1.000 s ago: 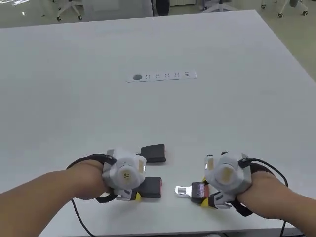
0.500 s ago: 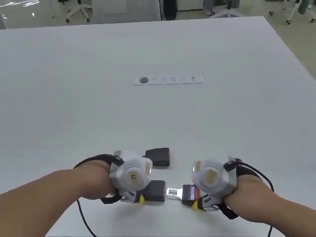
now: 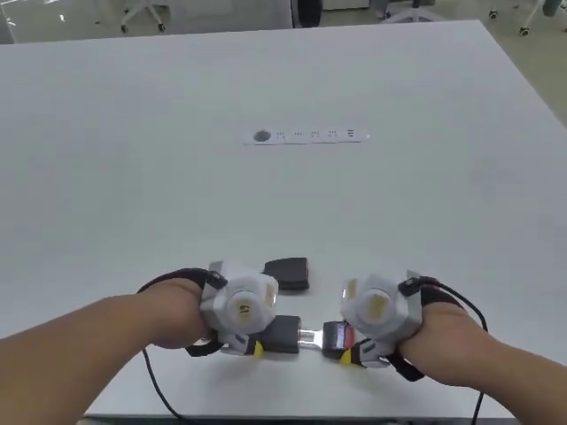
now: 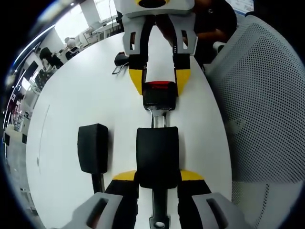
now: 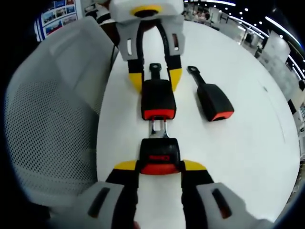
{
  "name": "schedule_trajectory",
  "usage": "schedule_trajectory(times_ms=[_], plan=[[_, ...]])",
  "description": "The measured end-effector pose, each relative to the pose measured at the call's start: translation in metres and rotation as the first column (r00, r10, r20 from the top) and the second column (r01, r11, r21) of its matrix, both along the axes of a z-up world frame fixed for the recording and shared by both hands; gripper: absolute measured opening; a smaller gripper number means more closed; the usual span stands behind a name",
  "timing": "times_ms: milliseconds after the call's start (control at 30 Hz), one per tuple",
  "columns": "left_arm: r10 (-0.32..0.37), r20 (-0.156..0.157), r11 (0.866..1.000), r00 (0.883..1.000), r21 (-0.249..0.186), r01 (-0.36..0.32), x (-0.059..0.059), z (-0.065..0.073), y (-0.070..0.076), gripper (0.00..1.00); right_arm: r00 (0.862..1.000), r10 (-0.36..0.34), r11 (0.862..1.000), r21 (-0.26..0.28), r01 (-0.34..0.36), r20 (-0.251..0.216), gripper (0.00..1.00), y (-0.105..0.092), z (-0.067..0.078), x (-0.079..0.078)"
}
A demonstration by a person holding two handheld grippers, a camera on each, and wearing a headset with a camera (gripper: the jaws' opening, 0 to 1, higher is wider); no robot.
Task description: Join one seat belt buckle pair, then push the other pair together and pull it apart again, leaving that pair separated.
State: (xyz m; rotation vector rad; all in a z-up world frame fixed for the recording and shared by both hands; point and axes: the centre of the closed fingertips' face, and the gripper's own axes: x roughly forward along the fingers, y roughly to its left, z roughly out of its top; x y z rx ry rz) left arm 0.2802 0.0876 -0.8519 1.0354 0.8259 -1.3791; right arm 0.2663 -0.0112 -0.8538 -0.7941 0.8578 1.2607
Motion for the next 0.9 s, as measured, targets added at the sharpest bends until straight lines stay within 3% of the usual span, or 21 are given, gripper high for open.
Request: schedule_trajectory(times_ms=[233,267,900], plan=[[0.001,-0.004,1.000,1.000,0.001,-0.001,0.000,0.000,0.000,0.32,1.000,-0.007,0.999,0.045,0.007,-0.012,0.34,0.009,0.001,0.002],[-0.001,-0.001,1.000,1.000,0.001,0.001,0.000,0.000,0.000,0.32,1.000,-0.006,1.000,0.022,0.007,-0.011,0.33,0.007,0.000,0.002],[0.016,-0.012,1.000,1.000,0.000,-0.016,0.001,-0.001,0.001,0.31,1.000,0.007,1.000,0.030,-0.007,0.006,0.32,0.017,-0.001,0.009]])
